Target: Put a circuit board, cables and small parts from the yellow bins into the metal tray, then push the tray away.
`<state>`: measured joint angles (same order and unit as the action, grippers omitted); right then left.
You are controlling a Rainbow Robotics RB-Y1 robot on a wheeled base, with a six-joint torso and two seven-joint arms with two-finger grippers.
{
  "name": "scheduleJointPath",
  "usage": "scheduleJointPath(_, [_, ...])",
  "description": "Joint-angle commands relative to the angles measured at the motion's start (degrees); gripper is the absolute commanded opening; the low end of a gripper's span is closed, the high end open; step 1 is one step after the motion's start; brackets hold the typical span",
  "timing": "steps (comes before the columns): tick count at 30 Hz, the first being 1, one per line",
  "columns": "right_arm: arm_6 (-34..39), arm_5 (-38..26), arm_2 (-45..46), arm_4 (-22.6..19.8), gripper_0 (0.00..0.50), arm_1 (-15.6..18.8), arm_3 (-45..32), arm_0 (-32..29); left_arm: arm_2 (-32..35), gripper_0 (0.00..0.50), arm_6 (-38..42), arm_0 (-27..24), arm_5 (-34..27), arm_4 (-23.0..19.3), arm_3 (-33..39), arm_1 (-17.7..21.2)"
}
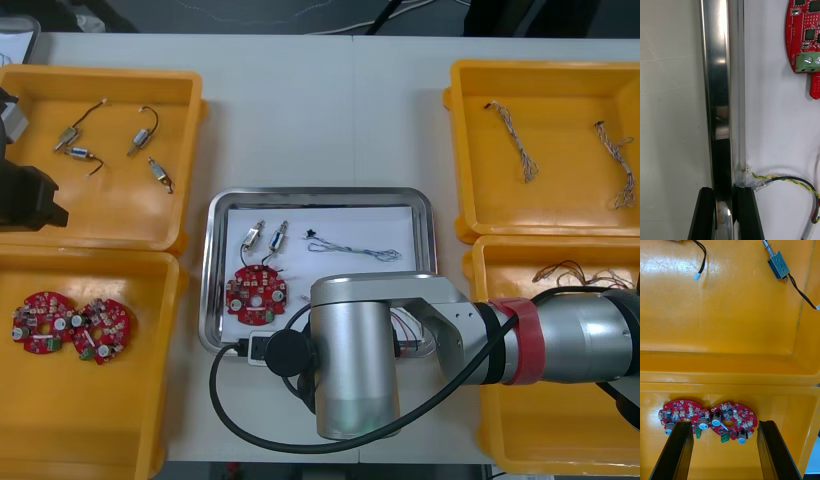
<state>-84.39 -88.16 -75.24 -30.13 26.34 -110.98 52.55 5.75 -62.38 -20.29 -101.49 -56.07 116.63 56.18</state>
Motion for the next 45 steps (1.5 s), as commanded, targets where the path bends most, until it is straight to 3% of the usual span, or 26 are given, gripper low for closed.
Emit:
scheduleJointPath(1, [-1.21,0.53,-1.05,0.6,0.0,-0.85,-0.64,-0.87,1.81,0.5,-4.68,1.04,0.24,0.35,1.49,2.62])
scheduleJointPath(18, [-1.13,1.15,-1.05,3.32,0.0,2.49,-1.96,2.12,1.81,0.5,-4.68,1.04,0.24,0.35,1.49,2.62])
scheduleJointPath(45, [-2.62,5.45,0.0,4.11,0.0,7.58,-1.26,10.55,1.81,0.5,-4.68,1.04,0.24,0.35,1.49,2.62])
